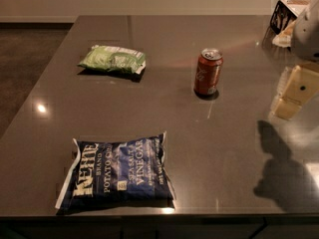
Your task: Knock coke can over
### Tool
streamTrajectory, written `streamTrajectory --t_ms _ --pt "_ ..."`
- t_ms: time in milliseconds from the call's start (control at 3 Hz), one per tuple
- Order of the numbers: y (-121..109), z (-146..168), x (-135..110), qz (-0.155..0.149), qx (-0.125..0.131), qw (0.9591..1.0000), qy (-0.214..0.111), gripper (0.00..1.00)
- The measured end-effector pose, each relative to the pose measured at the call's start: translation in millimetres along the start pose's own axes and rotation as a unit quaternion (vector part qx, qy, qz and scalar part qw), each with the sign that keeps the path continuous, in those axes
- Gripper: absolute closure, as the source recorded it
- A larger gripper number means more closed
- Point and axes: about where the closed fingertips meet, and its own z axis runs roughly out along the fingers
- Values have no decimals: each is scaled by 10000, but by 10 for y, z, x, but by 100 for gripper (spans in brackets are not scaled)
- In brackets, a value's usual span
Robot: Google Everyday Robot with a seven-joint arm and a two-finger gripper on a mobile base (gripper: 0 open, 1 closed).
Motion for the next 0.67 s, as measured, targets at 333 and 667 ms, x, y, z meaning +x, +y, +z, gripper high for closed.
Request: streamTrajectory --t_ms 333,667 --pt "-289 93 -15 251 142 9995 -155 0" --pt "-562 209 -57 493 239 9973 -484 0"
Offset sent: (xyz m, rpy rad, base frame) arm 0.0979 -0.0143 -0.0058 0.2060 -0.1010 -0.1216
